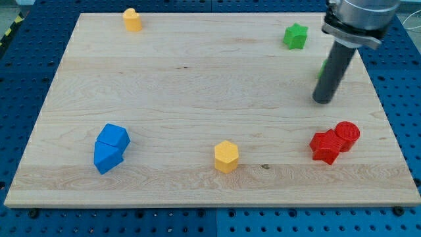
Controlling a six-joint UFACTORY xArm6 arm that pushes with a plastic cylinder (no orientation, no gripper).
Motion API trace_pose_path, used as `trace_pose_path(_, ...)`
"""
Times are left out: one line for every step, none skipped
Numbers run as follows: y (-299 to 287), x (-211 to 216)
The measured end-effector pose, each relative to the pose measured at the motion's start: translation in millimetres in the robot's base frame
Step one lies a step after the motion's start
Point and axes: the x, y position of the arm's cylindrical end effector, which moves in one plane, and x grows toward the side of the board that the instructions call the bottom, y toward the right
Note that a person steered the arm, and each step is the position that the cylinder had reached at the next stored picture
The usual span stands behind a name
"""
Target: Slide the green circle closer to the green star
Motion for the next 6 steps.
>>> trace_pose_path(49, 7)
trace_pose_path(68, -20)
trace_pose_path(52, -42)
trace_pose_path(44, -64)
trace_pose_path(3, -71)
trace_pose_path(-28, -87)
